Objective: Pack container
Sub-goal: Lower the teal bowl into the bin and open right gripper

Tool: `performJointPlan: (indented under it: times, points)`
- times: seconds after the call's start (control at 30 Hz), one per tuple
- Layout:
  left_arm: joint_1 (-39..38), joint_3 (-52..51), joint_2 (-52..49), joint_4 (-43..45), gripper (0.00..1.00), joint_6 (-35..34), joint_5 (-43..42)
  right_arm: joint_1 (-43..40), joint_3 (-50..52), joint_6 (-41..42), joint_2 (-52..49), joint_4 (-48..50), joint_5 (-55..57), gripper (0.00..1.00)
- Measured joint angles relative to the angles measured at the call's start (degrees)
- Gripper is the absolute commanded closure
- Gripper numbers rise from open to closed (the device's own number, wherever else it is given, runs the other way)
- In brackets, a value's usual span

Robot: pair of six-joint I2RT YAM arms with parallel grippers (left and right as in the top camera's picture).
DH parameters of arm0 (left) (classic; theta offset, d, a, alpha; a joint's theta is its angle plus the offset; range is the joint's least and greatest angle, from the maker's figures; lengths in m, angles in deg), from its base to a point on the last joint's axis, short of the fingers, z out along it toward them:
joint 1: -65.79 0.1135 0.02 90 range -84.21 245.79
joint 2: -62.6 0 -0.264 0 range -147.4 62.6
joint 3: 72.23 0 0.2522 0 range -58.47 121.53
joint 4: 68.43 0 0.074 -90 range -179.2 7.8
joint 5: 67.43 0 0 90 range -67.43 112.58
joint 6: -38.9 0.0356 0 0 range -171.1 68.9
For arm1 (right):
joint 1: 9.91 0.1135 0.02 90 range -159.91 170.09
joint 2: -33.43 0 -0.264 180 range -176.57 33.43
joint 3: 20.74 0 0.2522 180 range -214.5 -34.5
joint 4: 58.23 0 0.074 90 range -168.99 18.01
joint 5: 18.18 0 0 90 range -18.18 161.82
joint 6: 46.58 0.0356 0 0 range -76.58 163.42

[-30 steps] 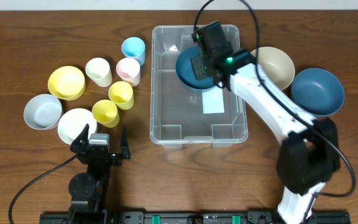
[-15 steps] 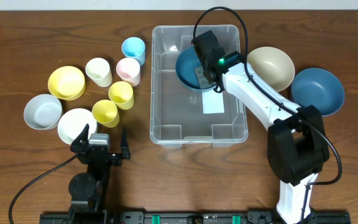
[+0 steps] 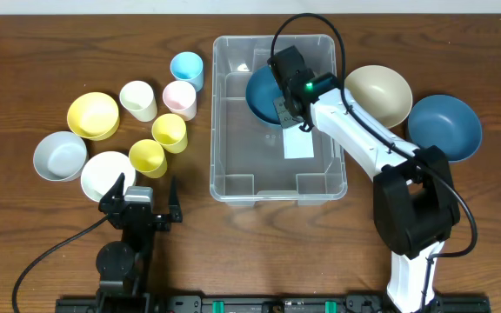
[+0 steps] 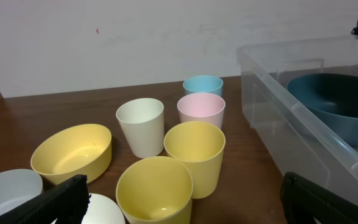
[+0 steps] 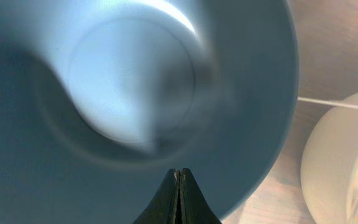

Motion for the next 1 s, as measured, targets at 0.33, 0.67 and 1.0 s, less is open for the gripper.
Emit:
performJointPlan:
  times: [0.33,0.67,1.0]
  points:
    - [0.02,0.0,0.0,0.0,0.02,0.0,0.0,-1.11,2.45,-0.61,0.0,-0.22,1.88,0.99]
    - [0.02,0.0,0.0,0.0,0.02,0.0,0.0,-1.95,2.75,-0.92,0.0,-0.04,4.61,0.95]
    - [0.02,0.0,0.0,0.0,0.02,0.02,0.0,-1.75,2.69,-2.03,0.04,2.99,4.87,0.92]
